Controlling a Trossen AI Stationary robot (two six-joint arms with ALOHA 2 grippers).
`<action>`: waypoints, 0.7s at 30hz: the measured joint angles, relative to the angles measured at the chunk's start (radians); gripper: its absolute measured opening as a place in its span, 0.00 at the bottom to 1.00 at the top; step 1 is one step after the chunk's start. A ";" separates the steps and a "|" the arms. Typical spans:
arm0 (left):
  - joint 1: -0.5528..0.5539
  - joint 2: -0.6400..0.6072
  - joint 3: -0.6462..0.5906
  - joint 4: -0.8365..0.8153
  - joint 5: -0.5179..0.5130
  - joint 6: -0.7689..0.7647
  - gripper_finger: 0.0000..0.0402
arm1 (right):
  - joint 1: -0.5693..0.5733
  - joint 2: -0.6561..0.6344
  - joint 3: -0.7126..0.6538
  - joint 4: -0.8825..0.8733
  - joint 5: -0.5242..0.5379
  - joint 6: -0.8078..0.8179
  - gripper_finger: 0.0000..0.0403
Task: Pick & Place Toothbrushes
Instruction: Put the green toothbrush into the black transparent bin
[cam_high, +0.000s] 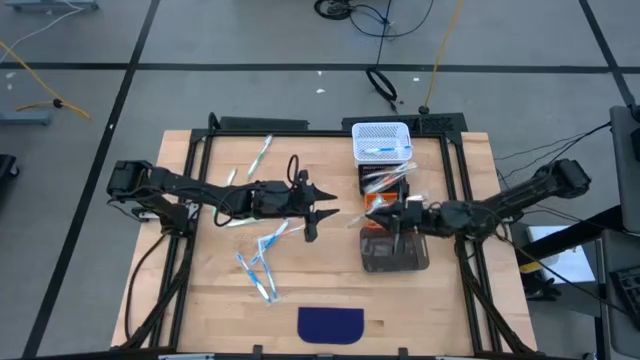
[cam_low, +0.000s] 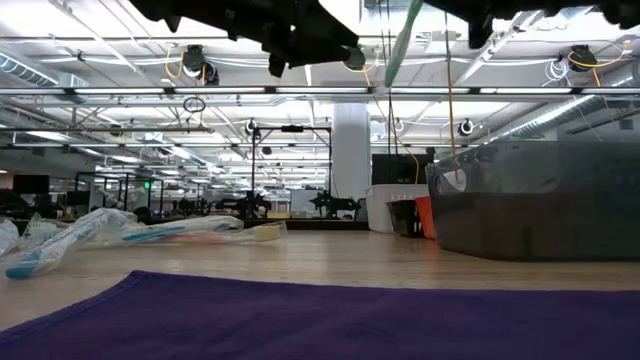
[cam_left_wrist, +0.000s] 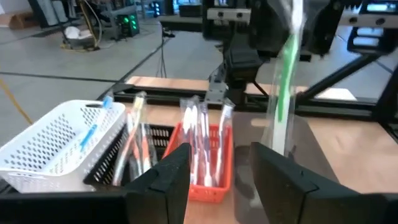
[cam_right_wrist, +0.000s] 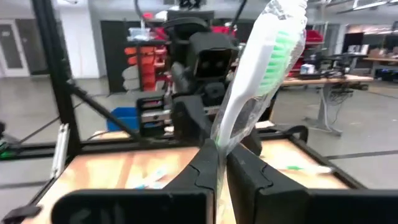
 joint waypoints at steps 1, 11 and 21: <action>-0.005 0.000 0.000 -0.008 0.000 0.000 0.42 | 0.024 -0.009 0.000 -0.019 0.007 -0.001 0.02; -0.045 0.000 0.000 -0.028 0.000 0.006 0.42 | 0.302 -0.025 0.000 -0.154 0.245 0.054 0.02; -0.046 0.000 0.000 -0.029 0.000 0.004 0.42 | 0.491 -0.011 0.000 -0.267 0.530 0.193 0.02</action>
